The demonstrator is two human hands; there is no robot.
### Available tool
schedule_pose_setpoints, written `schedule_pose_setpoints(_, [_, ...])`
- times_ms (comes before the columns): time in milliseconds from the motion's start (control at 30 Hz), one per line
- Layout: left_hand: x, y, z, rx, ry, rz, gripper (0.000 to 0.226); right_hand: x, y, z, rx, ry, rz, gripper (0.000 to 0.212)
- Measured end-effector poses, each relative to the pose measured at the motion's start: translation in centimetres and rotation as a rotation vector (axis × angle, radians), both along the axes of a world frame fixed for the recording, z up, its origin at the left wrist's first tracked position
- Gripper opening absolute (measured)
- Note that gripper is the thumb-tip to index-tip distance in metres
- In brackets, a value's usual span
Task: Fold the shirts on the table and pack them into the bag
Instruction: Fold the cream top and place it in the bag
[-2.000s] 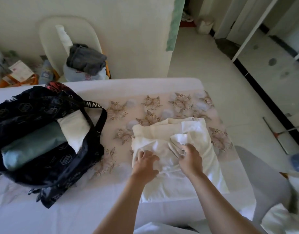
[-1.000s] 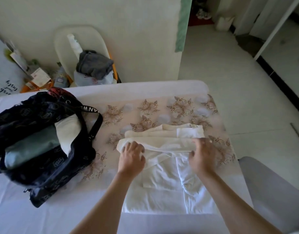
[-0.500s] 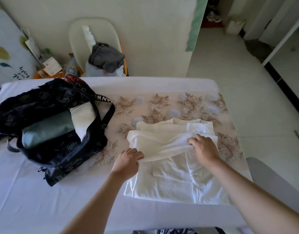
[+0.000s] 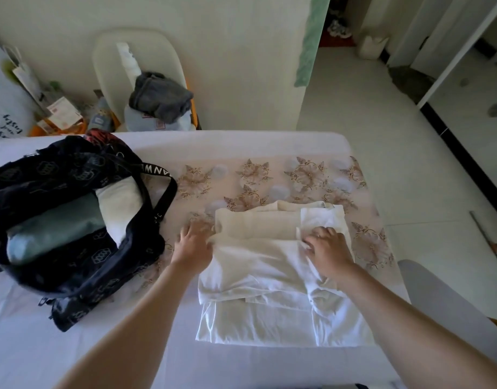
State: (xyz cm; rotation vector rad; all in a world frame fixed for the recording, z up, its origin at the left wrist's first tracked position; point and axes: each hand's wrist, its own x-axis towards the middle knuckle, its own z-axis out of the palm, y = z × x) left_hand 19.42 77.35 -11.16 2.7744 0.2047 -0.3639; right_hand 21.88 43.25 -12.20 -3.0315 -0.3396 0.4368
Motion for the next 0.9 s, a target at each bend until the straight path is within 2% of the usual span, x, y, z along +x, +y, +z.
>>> schedule_pose_setpoints(67, [1.0, 0.8, -0.3, -0.080, 0.026, -0.047, 0.040, 0.4, -0.4, -0.4, 0.088, -0.037, 0.009, 0.022])
schedule_pose_setpoints(167, [1.9, 1.6, 0.9, -0.261, -0.027, 0.077, 0.028, 0.8, -0.9, -0.6, 0.375, -0.206, -0.112, 0.016])
schedule_pose_setpoints(233, [3.0, 1.6, 1.3, -0.305, -0.015, 0.168, 0.017, 1.2, -1.2, -0.6, 0.346, -0.297, -0.111, 0.008])
schedule_pose_setpoints(267, [3.6, 1.4, 1.5, -0.264, -0.016, 0.172, 0.015, 1.7, -1.5, -0.8, 0.281, -0.333, -0.095, 0.011])
schedule_pose_setpoints(367, [4.8, 0.7, 1.3, -0.053, -0.119, 0.106, 0.024, 2.8, -1.6, -1.6, -0.010, -0.304, -0.099, 0.034])
schedule_pose_setpoints(433, [4.7, 0.5, 0.5, -0.046, -0.188, 0.152, 0.039, 3.1, -0.1, -1.7, -0.074, -0.267, -0.038, 0.046])
schedule_pose_setpoints(500, [3.8, 0.3, -0.2, -0.158, -0.221, 0.295, 0.040, 3.1, 2.4, -1.8, 0.028, -0.268, 0.094, 0.052])
schedule_pose_setpoints(567, [2.2, 0.1, -0.7, -0.224, -0.235, 0.344, 0.036, 3.0, 5.6, -1.8, 0.157, -0.208, 0.216, 0.055])
schedule_pose_setpoints(667, [-0.8, -0.2, -1.4, -0.273, -0.099, 0.316, 0.063, 3.2, 10.3, -1.9, 0.236, -0.080, 0.281, 0.051])
schedule_pose_setpoints(767, [-3.6, -0.1, -2.4, -0.233, 0.043, 0.292, 0.093, 3.8, 15.1, -1.7, 0.325, -0.064, 0.294, 0.049])
schedule_pose_setpoints(833, [-5.2, -0.2, -2.7, -0.168, 0.078, 0.264, 0.096, 4.2, 17.7, -1.9, 0.345, -0.050, 0.366, 0.051])
schedule_pose_setpoints(900, [-6.2, 0.0, -3.0, -0.062, 0.052, 0.249, 0.098, 4.5, 19.3, -2.3, 0.248, 0.003, 0.491, 0.050])
